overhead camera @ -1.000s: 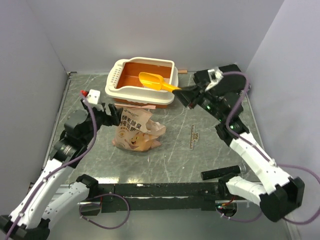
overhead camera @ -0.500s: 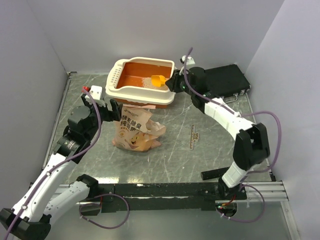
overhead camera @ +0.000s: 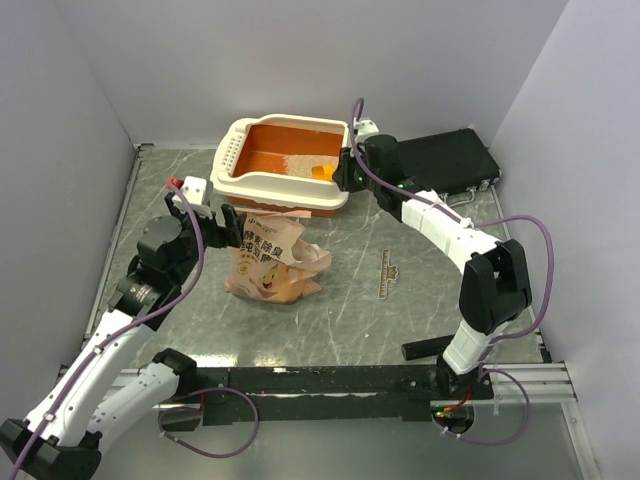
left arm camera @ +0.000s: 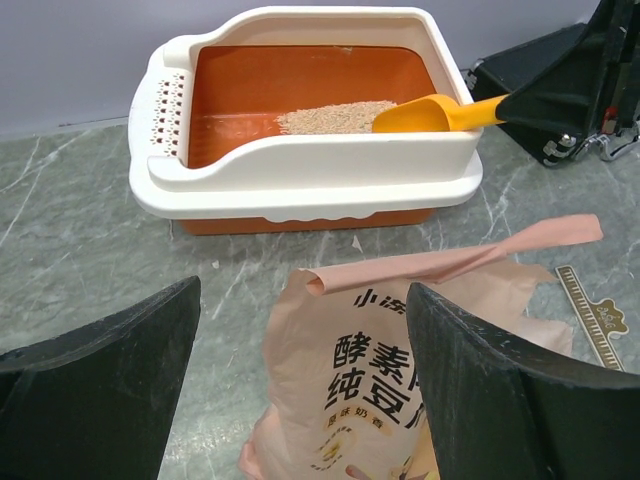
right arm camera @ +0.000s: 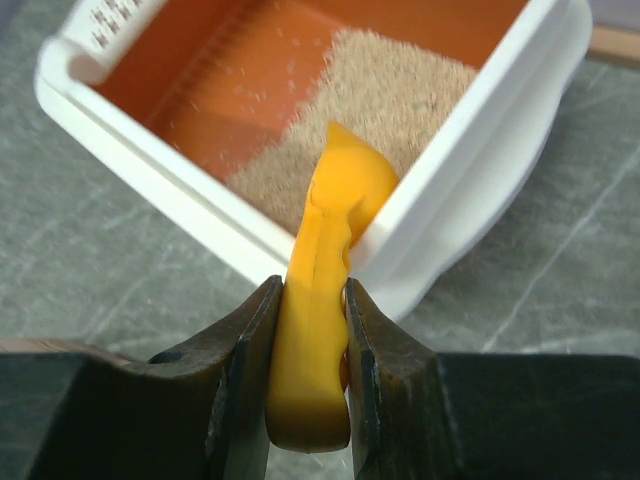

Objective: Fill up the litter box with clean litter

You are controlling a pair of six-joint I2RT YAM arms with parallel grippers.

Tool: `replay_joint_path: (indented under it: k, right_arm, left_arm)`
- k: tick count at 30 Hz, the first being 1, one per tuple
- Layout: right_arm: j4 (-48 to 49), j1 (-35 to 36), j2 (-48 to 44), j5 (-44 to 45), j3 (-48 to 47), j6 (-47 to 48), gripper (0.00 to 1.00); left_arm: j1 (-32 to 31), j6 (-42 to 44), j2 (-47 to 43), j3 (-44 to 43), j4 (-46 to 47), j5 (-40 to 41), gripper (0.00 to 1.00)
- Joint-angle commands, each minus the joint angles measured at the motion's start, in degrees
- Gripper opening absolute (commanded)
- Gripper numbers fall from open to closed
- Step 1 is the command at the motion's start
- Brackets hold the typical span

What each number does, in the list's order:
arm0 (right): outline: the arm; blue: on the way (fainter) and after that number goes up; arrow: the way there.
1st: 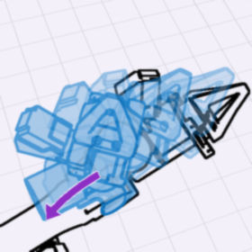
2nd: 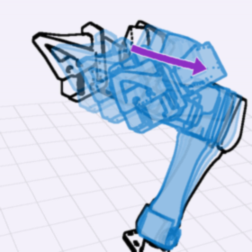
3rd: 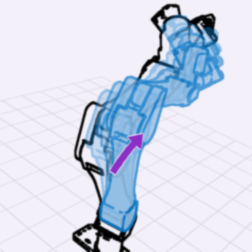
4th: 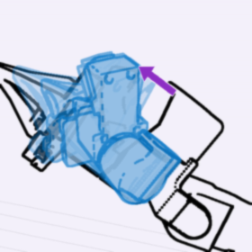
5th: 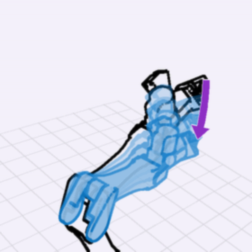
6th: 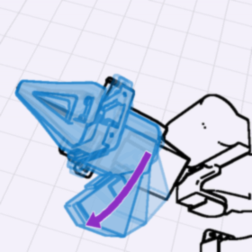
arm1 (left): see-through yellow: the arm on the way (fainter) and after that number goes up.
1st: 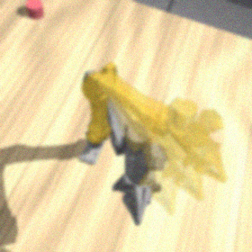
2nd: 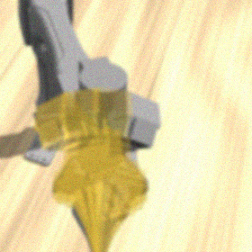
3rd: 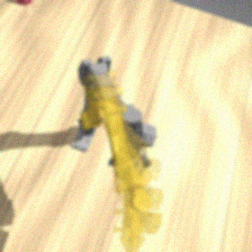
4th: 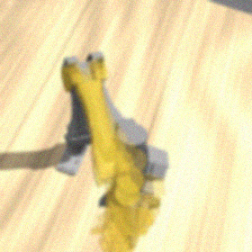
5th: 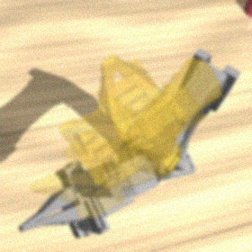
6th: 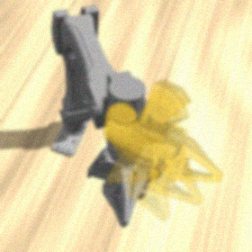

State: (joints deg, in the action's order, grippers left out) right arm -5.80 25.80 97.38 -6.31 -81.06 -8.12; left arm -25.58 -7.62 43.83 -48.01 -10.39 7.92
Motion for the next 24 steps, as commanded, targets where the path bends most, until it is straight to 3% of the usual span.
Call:
replay_joint_path:
  k: [1,14,24]
  right_arm:
    - [-5.1,0.8,-4.4,5.9,1.2,3.0,0.0]
    - [-18.6,1.2,-14.1,12.5,6.7,0.5,0.0]
    - [-26.4,1.0,-29.3,18.1,13.6,-1.3,0.0]
  left_arm:
    - [0.1,0.0,-1.1,0.5,2.5,-1.4,0.88]
    - [0.2,-0.8,-2.2,1.1,2.3,-3.7,0.88]
    - [0.2,-1.8,-3.4,1.3,2.7,-6.9,0.88]
